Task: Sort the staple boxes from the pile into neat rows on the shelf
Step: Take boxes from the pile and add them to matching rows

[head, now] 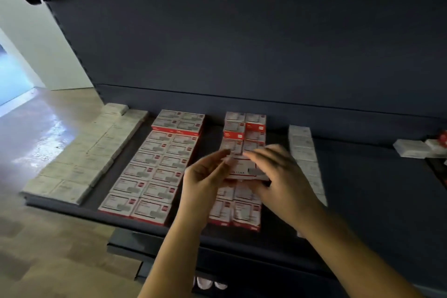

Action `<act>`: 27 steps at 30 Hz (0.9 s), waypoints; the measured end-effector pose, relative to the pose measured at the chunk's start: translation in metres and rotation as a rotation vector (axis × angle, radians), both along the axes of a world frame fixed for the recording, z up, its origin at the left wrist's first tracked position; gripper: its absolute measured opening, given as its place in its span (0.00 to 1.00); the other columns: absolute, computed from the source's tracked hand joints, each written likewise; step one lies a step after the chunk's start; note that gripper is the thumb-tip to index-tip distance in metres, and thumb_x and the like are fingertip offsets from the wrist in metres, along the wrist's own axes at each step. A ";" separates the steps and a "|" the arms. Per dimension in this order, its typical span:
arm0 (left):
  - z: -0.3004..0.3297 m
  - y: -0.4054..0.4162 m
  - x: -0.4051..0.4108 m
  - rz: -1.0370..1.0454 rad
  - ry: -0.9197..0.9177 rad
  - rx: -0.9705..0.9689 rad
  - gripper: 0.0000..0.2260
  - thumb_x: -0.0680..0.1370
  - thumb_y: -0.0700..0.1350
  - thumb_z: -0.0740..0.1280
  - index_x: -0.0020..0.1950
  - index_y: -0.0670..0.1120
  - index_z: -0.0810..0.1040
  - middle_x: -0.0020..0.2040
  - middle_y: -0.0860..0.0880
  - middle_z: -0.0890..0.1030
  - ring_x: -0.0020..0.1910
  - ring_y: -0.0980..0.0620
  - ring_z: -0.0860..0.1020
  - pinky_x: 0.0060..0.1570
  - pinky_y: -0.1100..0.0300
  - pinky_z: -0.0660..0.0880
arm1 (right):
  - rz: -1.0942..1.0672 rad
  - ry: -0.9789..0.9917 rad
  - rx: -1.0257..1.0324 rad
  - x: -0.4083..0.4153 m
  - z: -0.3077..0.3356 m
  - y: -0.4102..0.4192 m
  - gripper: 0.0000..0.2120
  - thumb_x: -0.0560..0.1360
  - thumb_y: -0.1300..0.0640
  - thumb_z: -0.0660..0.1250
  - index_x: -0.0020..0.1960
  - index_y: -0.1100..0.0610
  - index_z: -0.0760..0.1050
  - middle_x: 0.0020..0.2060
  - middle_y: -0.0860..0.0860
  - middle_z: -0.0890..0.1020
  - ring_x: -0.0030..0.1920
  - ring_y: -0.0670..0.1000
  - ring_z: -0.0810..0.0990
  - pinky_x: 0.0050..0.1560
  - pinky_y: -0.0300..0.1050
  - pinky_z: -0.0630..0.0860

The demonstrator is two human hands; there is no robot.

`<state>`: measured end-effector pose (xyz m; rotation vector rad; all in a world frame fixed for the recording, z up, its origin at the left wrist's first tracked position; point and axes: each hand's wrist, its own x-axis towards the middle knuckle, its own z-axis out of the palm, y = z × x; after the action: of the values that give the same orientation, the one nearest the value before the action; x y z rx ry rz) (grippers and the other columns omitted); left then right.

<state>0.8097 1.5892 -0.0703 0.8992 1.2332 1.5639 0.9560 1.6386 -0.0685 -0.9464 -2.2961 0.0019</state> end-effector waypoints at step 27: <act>-0.038 0.069 -0.237 -0.135 0.828 -0.212 0.22 0.74 0.36 0.69 0.66 0.44 0.71 0.46 0.58 0.78 0.45 0.61 0.78 0.43 0.67 0.75 | -0.172 0.033 -0.541 -0.252 -0.048 0.070 0.22 0.74 0.69 0.61 0.67 0.58 0.70 0.60 0.53 0.69 0.63 0.50 0.64 0.58 0.35 0.60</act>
<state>0.5730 1.6583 -0.1085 1.5211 1.8111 0.9275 0.7042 1.7084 -0.1166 -1.3957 -2.2129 0.5856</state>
